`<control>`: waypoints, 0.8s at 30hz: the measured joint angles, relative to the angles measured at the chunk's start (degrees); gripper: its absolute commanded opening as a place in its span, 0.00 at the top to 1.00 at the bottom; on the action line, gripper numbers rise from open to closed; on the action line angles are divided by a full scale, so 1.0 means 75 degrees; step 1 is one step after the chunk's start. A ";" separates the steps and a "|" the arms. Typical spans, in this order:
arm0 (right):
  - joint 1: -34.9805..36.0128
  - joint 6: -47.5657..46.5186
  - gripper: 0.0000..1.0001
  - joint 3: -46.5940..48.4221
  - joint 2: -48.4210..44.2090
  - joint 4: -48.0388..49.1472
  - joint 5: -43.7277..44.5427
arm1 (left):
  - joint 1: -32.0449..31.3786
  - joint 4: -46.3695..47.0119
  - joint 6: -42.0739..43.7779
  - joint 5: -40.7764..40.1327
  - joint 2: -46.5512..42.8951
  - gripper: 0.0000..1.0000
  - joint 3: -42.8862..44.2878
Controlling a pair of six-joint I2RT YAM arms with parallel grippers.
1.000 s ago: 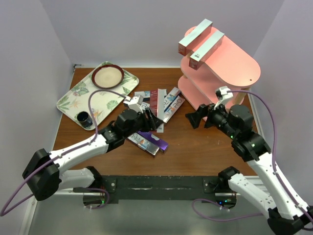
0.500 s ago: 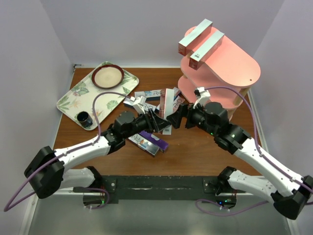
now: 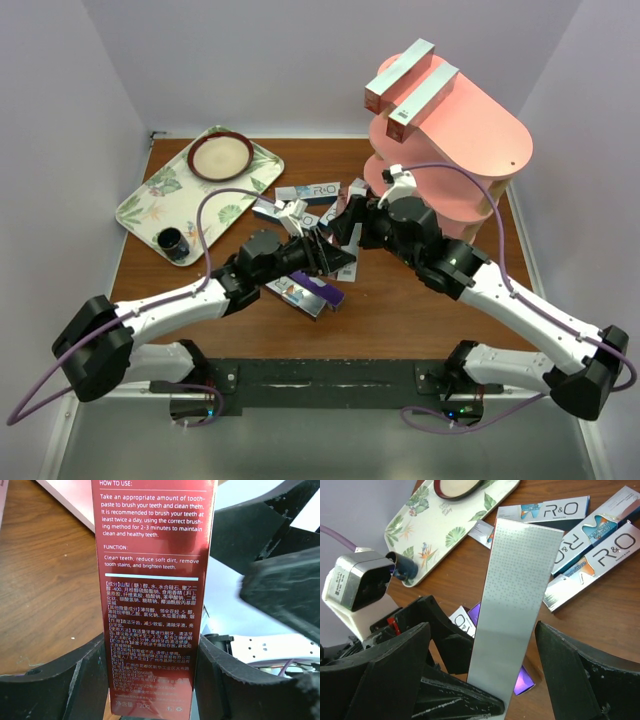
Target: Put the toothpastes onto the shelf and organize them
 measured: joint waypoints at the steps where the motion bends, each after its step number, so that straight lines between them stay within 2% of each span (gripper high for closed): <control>1: 0.0023 0.0006 0.14 0.0032 0.0052 -0.0026 0.0032 | -0.0026 -0.0032 0.0026 -0.0017 0.0000 0.55 0.0026; 4: 0.0102 0.0052 0.19 0.0154 0.0216 -0.0207 0.0178 | -0.0102 -0.0128 0.0117 -0.0117 0.0000 0.55 0.0125; 7: 0.0143 0.0082 0.31 0.0236 0.0335 -0.0338 0.0271 | -0.0160 -0.0146 0.0242 -0.0216 0.0000 0.53 0.0213; 10: 0.0149 0.0111 0.45 0.0326 0.0408 -0.0498 0.0402 | -0.0175 -0.0178 0.0323 -0.0289 -0.0003 0.51 0.0245; 11: 0.0149 0.0114 0.54 0.0358 0.0431 -0.0571 0.0469 | -0.0175 -0.0181 0.0347 -0.0300 -0.0006 0.49 0.0245; 14: 0.0143 0.0187 0.71 0.0466 0.0495 -0.0752 0.0615 | -0.0175 -0.0230 0.0466 -0.0347 -0.0044 0.32 0.0245; 15: 0.0146 0.0227 0.73 0.0519 0.0516 -0.0784 0.0615 | -0.0175 -0.0233 0.0495 -0.0358 -0.0067 0.23 0.0245; 17: 0.0187 0.0192 0.76 0.0670 0.0545 -0.0909 0.0606 | -0.0178 -0.0248 0.0612 -0.0356 -0.0149 0.17 0.0259; 18: 0.0195 0.0119 0.77 0.0793 0.0580 -0.1090 0.0618 | -0.0216 -0.0294 0.0688 -0.0367 -0.0230 0.10 0.0277; 20: 0.0213 0.0038 0.77 0.1072 0.0618 -0.1437 0.0624 | -0.0233 -0.0472 0.0927 -0.0472 -0.0458 0.03 0.0300; 24: 0.0268 -0.0096 0.77 0.2043 0.0766 -0.2250 0.0787 | -0.0280 -0.0737 0.1547 -0.0892 -0.1005 0.00 0.0423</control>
